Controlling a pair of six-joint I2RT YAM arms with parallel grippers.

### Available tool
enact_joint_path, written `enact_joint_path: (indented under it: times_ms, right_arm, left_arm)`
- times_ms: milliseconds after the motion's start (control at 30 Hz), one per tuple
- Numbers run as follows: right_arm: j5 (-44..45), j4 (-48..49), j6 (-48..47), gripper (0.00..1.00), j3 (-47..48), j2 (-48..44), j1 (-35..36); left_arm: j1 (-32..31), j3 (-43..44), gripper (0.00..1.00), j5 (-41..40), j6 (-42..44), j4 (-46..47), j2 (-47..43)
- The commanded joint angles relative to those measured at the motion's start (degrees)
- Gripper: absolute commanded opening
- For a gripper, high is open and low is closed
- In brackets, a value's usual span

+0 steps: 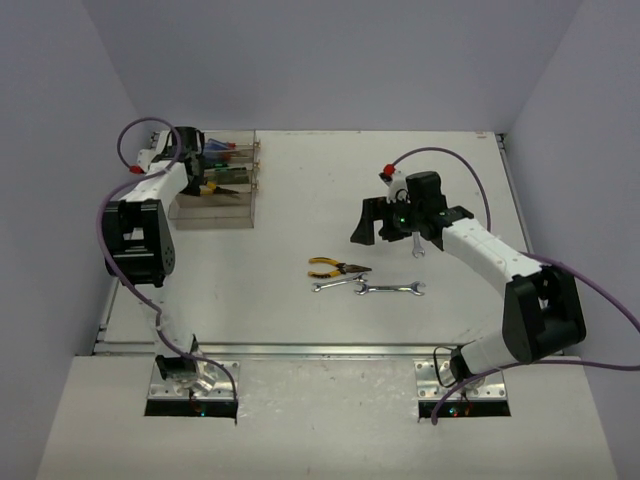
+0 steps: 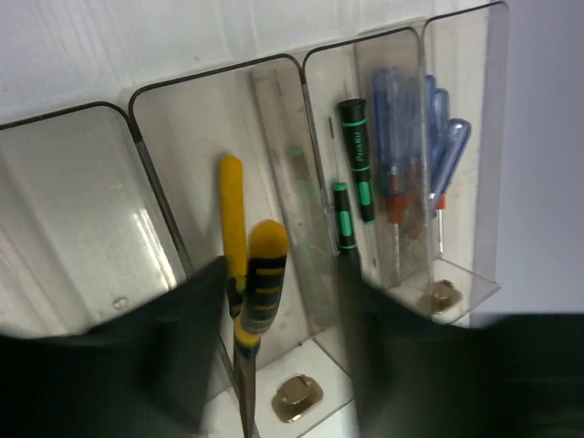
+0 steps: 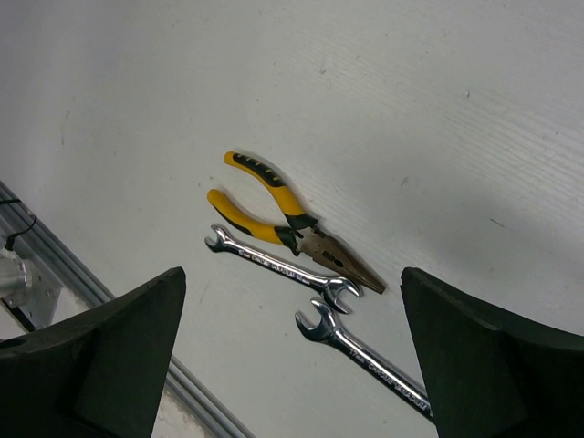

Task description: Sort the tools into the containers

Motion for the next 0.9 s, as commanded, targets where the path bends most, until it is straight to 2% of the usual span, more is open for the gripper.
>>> enact_joint_path:
  times_ms: [0,67,167,333,500,667,867]
  right_arm:
    - [0.9,-0.3,-1.6,0.99,0.8,-1.4,-0.1]
    - [1.2,-1.0,-1.9,0.99,1.0,-1.6,-0.1]
    - [1.5,-1.5,-2.1,0.99,0.9,-2.2,-0.1]
    - [3.0,-2.2,-2.7,0.99,0.6,-2.7,0.0]
    - [2.9,-3.3,-2.7,0.99,1.1,-2.3,0.0]
    - [8.0,-6.7,-3.5,0.99,2.7,-4.2,1.8]
    - [13.8,-11.1,-4.9,0.99,5.5,-5.7,4.1]
  left_arm:
    - [0.7,3.8,0.81,1.0,0.0,0.0,0.9]
    - [0.7,4.0,0.9,2.0,0.1,0.1,0.5]
    - [0.7,3.8,0.99,3.6,0.7,0.7,-1.0]
    - [0.7,-0.4,1.0,9.4,4.8,7.1,-8.1]
    - [0.7,-3.3,1.0,13.4,9.4,8.9,-15.7]
    - [0.5,-10.8,1.0,23.9,18.0,14.7,-24.4]
    - [-0.2,-13.4,1.0,34.4,24.6,15.5,-26.1]
